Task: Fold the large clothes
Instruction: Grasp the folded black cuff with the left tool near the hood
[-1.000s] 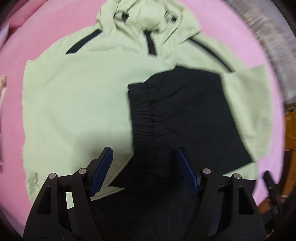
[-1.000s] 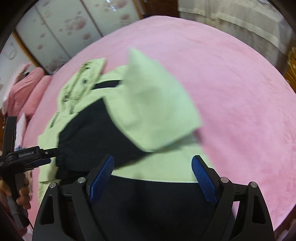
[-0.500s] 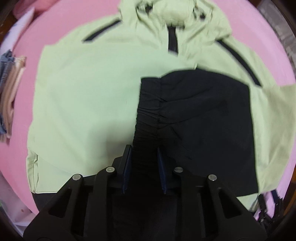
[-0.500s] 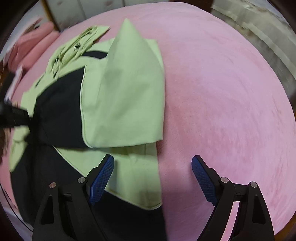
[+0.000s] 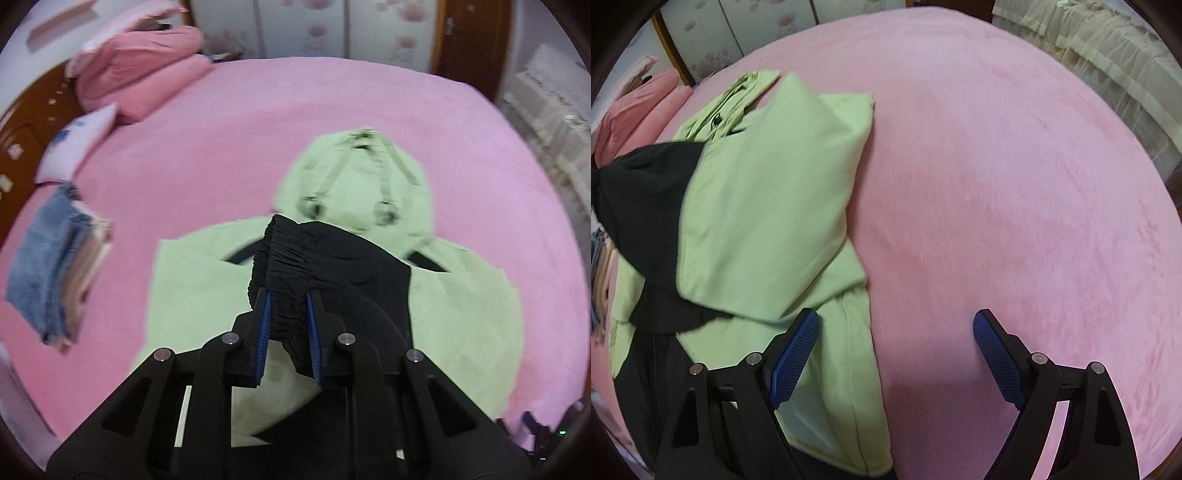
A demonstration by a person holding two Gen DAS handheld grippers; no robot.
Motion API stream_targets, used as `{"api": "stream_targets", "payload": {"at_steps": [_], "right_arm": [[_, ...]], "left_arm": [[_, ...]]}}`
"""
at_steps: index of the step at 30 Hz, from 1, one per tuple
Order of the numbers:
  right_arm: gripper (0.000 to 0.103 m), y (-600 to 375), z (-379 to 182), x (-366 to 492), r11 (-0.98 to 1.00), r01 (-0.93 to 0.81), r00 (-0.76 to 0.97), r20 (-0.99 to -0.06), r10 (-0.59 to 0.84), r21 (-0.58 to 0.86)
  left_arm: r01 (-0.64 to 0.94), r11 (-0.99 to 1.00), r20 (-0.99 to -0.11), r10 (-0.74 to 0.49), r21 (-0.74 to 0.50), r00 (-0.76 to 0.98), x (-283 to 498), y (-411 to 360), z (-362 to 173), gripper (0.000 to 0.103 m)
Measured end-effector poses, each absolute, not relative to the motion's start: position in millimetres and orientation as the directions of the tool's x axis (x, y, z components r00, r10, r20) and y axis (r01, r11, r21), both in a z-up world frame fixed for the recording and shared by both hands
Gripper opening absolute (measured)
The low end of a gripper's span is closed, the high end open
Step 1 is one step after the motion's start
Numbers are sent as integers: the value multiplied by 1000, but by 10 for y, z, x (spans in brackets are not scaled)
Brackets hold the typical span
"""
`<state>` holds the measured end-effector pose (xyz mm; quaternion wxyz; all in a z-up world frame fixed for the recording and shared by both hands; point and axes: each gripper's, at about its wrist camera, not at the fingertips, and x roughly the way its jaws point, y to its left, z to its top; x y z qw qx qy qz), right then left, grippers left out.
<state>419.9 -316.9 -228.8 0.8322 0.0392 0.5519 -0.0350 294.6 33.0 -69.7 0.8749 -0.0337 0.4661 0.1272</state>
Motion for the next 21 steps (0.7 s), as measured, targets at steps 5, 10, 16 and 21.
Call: {"api": "stream_targets", "payload": {"at_steps": [5, 10, 16, 21], "right_arm": [[87, -3156, -2335, 4357, 998, 66, 389, -921, -21, 5], [87, -3072, -2284, 4345, 1000, -12, 405, -914, -9, -15], [76, -3022, -2188, 4393, 998, -20, 391, -918, 68, 66], [48, -2916, -2275, 4747, 942, 121, 403, -883, 240, 312]], "left_arm": [[-339, 939, -885, 208, 61, 416, 2790, 807, -1009, 16], [-374, 926, -936, 177, 54, 304, 2610, 1022, -1500, 16], [-317, 943, -935, 196, 98, 296, 2457, 923, -1661, 16], [-290, 950, -930, 207, 116, 305, 2474, 860, -1602, 16]]}}
